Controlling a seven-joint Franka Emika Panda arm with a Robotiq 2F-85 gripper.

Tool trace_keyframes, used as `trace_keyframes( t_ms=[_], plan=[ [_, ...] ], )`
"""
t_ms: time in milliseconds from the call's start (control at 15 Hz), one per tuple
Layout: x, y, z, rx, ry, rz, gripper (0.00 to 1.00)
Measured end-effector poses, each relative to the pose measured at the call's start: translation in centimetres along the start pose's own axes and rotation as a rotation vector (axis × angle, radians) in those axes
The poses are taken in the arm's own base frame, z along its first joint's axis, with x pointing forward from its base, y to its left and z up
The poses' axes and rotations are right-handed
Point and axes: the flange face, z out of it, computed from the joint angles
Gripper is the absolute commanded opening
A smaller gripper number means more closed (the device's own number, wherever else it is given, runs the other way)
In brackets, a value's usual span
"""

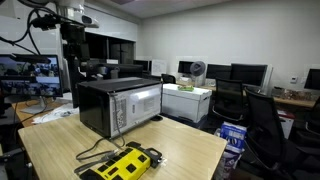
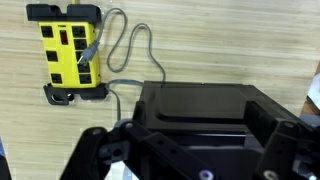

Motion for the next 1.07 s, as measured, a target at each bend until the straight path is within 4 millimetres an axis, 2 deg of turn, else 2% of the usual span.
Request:
trace_keyframes(
  t_ms=[267,533,800,1067],
  plan=[
    [-0.6,3.7,0.7,0.034,-0.018,-0.117,1.0],
    [-2.4,7.7,2.2,0.071,-0.095,-0.317,1.0],
    [-4.2,10.4,3.6,0.129,-0.154,-0.521,1.0],
    [-5.8,12.1,4.4,0.177,-0.22,-0.731,1.0]
  ],
)
